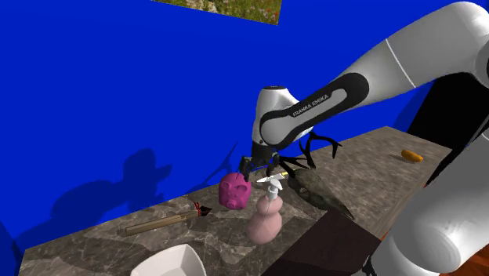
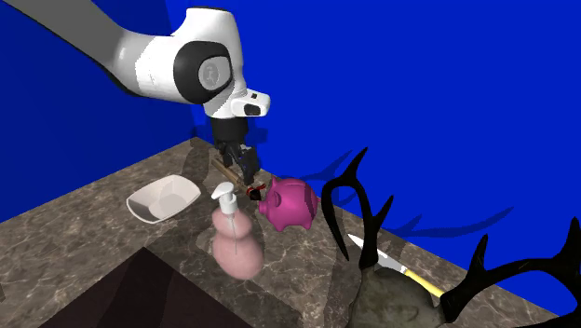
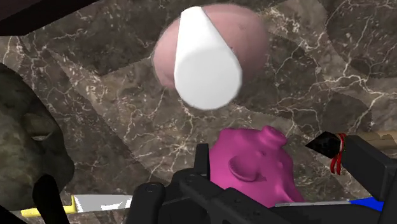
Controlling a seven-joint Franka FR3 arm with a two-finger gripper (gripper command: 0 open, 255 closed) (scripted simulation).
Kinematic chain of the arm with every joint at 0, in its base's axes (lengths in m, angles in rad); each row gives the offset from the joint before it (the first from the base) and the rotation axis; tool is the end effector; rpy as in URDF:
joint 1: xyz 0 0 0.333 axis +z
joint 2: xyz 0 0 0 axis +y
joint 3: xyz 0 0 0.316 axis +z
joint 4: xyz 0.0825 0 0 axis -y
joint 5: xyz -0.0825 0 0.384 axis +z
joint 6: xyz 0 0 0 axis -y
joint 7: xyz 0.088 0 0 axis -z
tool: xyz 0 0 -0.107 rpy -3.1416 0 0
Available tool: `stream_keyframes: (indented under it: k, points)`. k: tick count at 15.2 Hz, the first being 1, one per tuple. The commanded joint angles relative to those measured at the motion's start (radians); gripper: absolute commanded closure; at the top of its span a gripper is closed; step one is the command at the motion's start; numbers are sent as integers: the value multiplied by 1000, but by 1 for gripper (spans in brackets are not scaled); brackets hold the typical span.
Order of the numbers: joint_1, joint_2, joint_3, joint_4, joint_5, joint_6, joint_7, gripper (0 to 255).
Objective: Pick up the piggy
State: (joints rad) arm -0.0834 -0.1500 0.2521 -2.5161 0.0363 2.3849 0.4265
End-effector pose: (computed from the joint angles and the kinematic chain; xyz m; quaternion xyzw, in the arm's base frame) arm 0.4458 0.0751 0.3339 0.9897 -0.1427 0.0088 0.0037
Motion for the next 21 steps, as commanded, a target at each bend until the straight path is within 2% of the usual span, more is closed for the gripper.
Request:
stream_keyframes:
  k: [1,6,10,14,21]
  points:
    - [-5,78,14,17,-23,58,68,0]
    - [1,295,10,102,-121,177,243,0]
    - [35,466,-29,194,-192,245,370,0]
    - [79,630,-78,306,-227,293,469,0]
    - [106,736,-110,350,-250,356,498,0]
